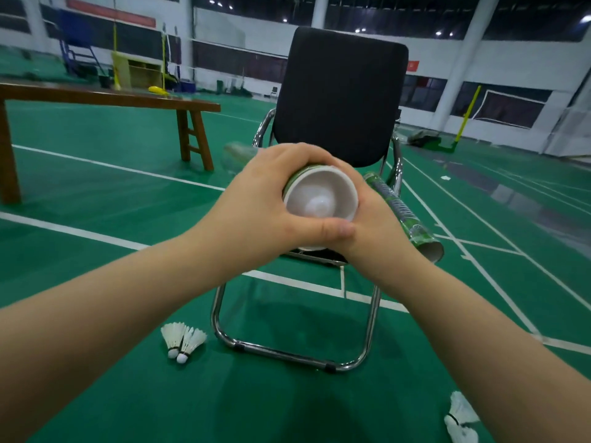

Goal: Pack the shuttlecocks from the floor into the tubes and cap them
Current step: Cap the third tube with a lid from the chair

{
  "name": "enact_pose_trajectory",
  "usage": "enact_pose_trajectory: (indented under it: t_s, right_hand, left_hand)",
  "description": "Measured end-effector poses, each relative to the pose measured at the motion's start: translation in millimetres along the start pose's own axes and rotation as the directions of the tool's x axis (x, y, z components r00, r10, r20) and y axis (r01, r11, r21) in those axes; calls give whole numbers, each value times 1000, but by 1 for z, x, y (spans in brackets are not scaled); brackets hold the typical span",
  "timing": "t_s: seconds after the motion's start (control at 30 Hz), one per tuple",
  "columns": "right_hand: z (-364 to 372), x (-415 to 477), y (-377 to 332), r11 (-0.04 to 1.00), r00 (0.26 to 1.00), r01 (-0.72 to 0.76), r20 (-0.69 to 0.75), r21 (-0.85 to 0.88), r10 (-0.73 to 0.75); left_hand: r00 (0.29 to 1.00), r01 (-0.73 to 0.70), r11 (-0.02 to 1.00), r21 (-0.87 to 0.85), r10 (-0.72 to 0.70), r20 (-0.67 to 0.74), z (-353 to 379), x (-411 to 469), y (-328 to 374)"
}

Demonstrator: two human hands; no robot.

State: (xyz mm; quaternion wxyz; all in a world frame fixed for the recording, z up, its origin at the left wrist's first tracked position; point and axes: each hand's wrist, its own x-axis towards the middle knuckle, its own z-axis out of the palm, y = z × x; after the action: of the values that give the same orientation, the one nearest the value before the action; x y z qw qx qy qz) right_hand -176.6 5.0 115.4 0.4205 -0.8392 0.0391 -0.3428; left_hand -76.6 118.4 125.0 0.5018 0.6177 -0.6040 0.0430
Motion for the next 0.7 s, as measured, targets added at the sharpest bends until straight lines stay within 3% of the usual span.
enact_pose_trajectory:
  t_s: [0.33,0.5,0.7]
  right_hand:
    - [-75,8,42,976,983,25,-172,-216,-63]
    - [-123,-1,80,919,975,-95,-221,-384,8]
    - [-150,-19,138,838,963,-223,-247,-498,109]
  left_hand:
    - [975,-211,968,-137,218,36,79,72,-19]
    - [956,-266,938,-224,287,65,145,107,-40]
    - [927,-226,952,-207,275,254,208,124,-69]
